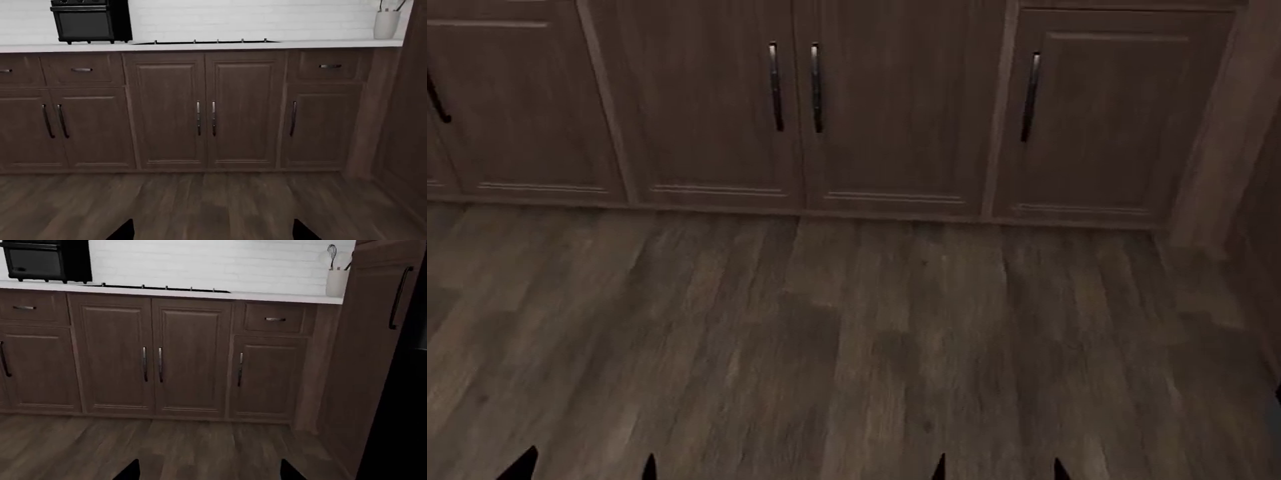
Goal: Navigate to the hood.
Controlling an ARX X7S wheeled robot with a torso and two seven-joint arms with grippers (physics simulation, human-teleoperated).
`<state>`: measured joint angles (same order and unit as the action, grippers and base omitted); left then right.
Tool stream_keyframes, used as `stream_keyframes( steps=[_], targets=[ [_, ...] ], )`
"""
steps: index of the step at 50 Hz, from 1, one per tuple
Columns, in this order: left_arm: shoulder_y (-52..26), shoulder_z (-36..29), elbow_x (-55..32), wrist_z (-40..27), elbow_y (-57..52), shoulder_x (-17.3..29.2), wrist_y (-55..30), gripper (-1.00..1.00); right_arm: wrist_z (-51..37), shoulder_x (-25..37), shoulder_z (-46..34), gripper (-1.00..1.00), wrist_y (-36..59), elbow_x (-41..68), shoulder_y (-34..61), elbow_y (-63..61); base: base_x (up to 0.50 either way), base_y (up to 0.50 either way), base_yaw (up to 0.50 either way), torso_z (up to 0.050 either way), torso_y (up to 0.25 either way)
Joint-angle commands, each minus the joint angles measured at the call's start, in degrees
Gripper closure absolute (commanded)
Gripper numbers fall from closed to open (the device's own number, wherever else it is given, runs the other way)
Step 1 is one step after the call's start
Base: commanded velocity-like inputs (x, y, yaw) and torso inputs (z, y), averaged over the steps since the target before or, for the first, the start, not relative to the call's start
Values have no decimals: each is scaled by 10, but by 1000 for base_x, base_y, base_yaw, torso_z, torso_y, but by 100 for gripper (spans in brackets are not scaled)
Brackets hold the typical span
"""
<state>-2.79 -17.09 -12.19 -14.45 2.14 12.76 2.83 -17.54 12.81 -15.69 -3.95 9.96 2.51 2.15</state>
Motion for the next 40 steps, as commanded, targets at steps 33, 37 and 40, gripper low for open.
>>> stream_keyframes(
  steps=[33, 37, 40],
  targets=[
    [6, -13, -12, 10, -5, 14, 26, -100, -8, 7, -9, -100, -7, 7, 2, 2, -21, 481, 0, 18, 0],
    [5, -14, -12, 9, -4, 15, 27, -100, -8, 8, -10, -100, -5, 9, 2, 1, -21, 479, 0, 50, 0],
    [6, -15, -13, 10, -4, 15, 28, -100, -9, 8, -11, -100, -6, 9, 3, 3, -21, 481, 0, 50, 0]
  ],
)
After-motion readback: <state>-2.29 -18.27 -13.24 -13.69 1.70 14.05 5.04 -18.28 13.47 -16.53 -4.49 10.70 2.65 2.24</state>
